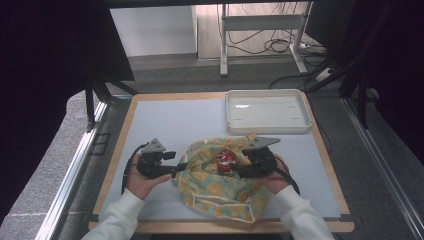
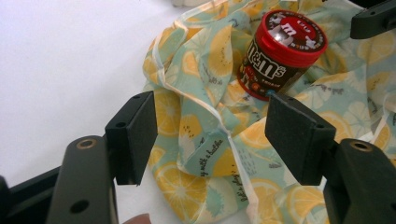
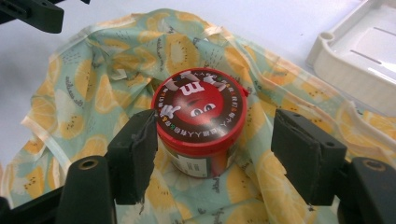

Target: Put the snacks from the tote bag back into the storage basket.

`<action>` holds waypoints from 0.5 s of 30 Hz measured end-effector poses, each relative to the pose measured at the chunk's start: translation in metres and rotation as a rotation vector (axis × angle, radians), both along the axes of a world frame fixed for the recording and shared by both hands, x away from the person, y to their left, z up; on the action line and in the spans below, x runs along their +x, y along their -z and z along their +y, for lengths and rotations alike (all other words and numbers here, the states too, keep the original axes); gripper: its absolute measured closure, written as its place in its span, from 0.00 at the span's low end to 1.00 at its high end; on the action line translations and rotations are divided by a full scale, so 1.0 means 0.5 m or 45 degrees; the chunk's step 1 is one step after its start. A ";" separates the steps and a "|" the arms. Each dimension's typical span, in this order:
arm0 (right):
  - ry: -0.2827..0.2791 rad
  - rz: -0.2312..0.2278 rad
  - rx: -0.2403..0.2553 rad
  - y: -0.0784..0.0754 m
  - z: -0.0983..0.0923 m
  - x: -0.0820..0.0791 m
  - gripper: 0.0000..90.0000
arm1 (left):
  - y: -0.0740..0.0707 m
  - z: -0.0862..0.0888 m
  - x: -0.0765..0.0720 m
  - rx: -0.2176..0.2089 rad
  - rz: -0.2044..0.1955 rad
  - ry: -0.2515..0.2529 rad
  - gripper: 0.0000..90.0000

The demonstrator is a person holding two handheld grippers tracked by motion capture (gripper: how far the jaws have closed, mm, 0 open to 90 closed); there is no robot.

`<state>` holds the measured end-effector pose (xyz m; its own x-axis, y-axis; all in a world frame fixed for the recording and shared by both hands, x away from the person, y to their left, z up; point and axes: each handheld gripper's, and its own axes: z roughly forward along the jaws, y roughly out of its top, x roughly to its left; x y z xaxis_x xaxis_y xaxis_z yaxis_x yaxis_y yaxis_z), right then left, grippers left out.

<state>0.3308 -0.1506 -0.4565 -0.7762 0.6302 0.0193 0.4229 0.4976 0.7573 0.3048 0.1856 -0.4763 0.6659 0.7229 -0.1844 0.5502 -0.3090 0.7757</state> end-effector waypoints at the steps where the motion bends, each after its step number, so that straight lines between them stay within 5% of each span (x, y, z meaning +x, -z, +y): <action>1: 0.002 0.004 -0.007 0.001 0.003 0.001 0.34 | 0.002 0.000 0.001 -0.003 0.004 -0.003 0.38; 15: 0.023 0.040 -0.081 0.029 0.054 0.013 0.25 | 0.005 0.005 0.001 -0.020 0.033 0.007 0.37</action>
<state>0.3373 -0.1238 -0.4710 -0.7644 0.6448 0.0032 0.4555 0.5365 0.7104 0.3054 0.1880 -0.4788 0.6648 0.7160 -0.2130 0.5685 -0.3000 0.7660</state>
